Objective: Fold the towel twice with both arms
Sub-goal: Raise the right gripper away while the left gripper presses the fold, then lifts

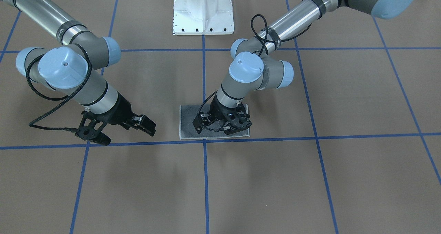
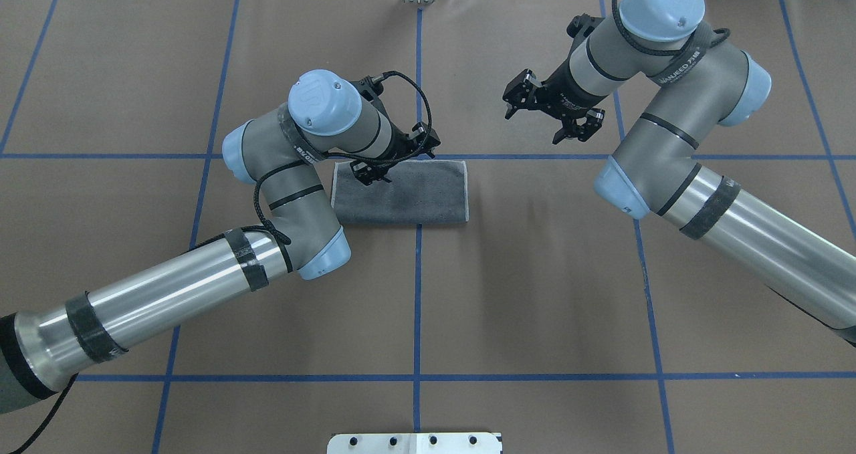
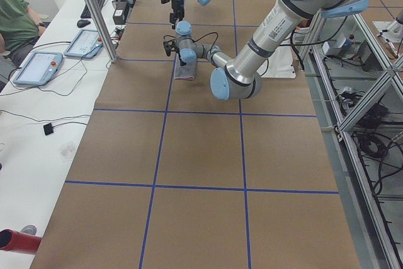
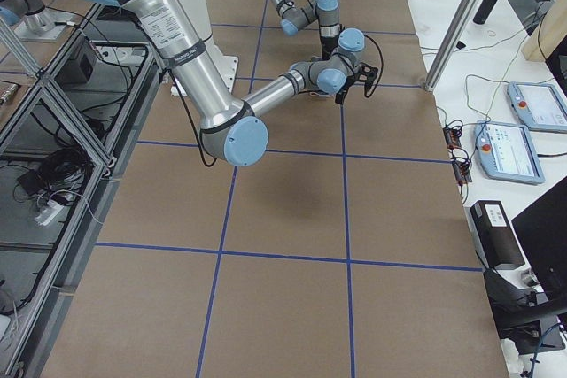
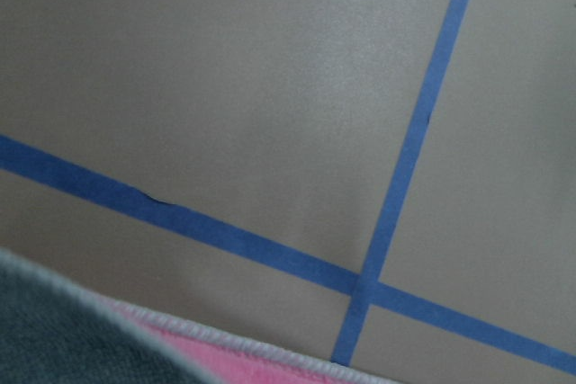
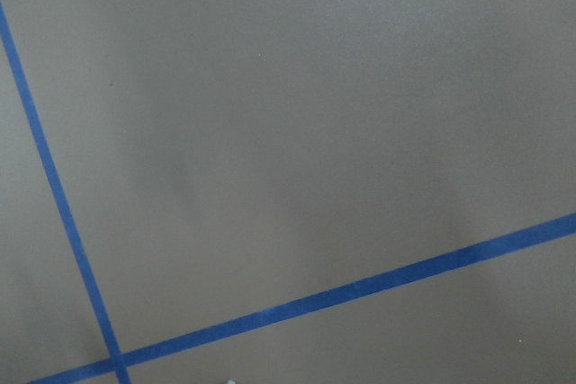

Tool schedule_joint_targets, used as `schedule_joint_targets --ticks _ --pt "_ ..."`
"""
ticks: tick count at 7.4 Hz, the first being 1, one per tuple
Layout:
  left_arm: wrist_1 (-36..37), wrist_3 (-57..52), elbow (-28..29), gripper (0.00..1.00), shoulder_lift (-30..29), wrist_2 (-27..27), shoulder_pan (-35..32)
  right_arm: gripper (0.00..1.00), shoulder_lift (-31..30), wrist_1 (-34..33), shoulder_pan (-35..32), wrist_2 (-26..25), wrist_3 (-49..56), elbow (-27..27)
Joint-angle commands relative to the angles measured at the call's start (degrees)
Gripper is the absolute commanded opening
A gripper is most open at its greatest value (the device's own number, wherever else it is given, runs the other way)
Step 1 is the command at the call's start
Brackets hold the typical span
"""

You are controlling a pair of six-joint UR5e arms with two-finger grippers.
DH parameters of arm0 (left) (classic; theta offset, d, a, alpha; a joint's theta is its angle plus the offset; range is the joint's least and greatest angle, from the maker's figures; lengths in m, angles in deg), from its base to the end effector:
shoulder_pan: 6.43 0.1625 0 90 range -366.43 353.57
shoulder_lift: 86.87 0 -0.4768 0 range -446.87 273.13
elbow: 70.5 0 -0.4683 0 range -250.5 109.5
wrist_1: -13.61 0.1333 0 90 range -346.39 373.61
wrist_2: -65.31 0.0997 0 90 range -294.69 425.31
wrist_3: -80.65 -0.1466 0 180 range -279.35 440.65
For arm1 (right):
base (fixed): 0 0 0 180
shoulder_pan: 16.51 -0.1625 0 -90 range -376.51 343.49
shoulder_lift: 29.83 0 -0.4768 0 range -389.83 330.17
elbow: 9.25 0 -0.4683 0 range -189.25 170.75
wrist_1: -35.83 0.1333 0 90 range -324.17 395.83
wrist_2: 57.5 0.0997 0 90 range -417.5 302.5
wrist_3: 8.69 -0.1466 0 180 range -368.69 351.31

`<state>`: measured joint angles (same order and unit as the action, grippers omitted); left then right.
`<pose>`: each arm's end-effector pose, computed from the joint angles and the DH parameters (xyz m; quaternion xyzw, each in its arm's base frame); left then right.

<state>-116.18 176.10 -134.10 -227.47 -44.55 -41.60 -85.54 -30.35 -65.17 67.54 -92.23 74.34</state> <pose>0.7393 -0.6231 0.2440 -0.0075 0.5420 -0.2043 0.8152 -0.5170 -0.6620 0.3336 -0.0478 -0.4940 0.1865 0.8479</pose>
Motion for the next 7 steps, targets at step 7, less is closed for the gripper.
schedule_joint_targets --ticks 7 --pt "0.07 -2.72 -3.26 1.00 2.50 -11.15 -10.96 0.99 0.09 0.26 5.48 0.49 -8.65 4.55"
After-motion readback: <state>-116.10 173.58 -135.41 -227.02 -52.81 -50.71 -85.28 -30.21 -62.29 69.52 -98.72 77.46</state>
